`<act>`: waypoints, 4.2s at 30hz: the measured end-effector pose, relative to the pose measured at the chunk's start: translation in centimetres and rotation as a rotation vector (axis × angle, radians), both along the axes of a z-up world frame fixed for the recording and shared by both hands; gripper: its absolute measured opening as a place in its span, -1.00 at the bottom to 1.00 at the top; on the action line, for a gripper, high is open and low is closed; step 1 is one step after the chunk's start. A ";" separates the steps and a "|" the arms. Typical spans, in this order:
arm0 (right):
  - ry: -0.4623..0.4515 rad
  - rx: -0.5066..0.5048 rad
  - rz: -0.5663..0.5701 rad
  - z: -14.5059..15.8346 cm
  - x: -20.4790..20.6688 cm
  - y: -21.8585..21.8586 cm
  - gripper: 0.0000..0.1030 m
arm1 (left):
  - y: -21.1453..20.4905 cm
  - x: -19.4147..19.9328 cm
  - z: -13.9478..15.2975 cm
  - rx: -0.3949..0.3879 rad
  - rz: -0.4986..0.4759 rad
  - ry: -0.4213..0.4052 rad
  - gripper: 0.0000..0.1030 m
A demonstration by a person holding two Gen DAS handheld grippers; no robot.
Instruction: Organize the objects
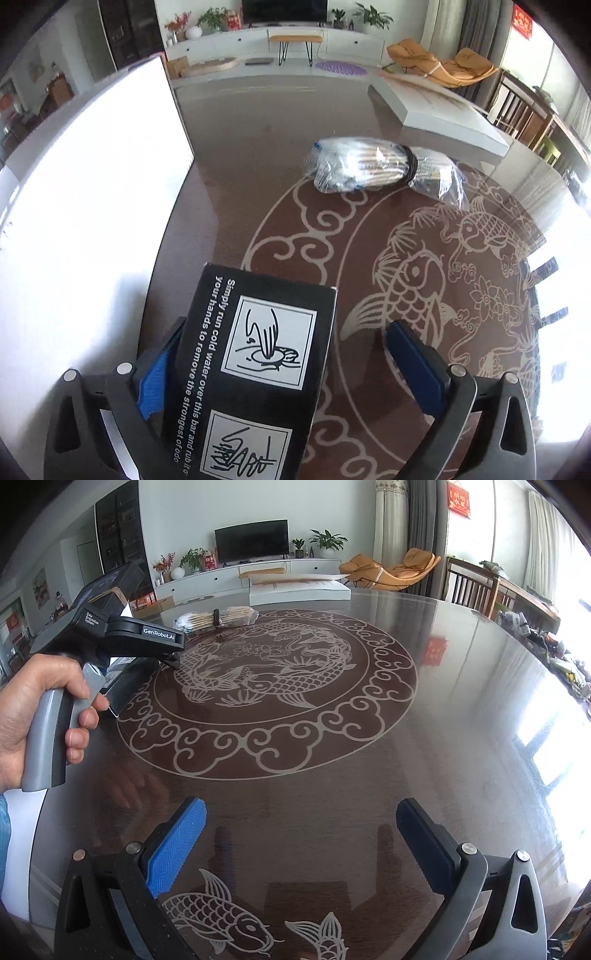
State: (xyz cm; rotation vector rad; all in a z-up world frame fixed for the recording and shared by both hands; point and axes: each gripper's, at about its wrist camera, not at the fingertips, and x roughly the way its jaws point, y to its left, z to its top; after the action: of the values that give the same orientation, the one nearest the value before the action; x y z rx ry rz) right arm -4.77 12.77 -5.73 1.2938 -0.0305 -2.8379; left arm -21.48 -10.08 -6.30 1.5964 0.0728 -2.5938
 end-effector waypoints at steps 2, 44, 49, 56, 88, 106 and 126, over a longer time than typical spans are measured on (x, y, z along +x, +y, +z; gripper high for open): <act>-0.003 -0.015 -0.007 0.0 0.0 0.2 1.00 | 0.0 0.6 -0.1 0.005 0.002 0.011 1.00; -0.124 0.479 0.866 1.0 -30.6 -15.8 0.93 | 1.6 13.6 -0.6 -0.003 -0.034 0.143 1.00; -0.222 0.296 0.690 1.1 -33.4 -13.5 -0.42 | 1.6 13.4 -0.6 -0.003 -0.033 0.143 1.00; -0.199 0.157 0.325 1.9 -24.8 -2.8 -0.43 | 1.5 13.0 -0.7 -0.003 -0.033 0.142 1.00; -0.051 0.054 -0.135 0.0 -2.3 6.1 0.67 | 1.5 13.0 -0.7 -0.005 -0.033 0.143 1.00; -0.068 0.039 -0.146 -0.4 -2.5 6.3 0.85 | 1.6 13.1 -0.7 -0.005 -0.033 0.143 1.00; -0.081 0.038 -0.141 -0.6 -2.6 6.3 0.96 | 1.6 13.1 -0.7 -0.006 -0.033 0.143 1.00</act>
State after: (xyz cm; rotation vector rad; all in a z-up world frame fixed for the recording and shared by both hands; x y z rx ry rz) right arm -7.37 19.06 -6.34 1.4701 -0.0734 -2.9133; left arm -8.34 -8.47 -7.04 1.4194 0.0500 -2.7275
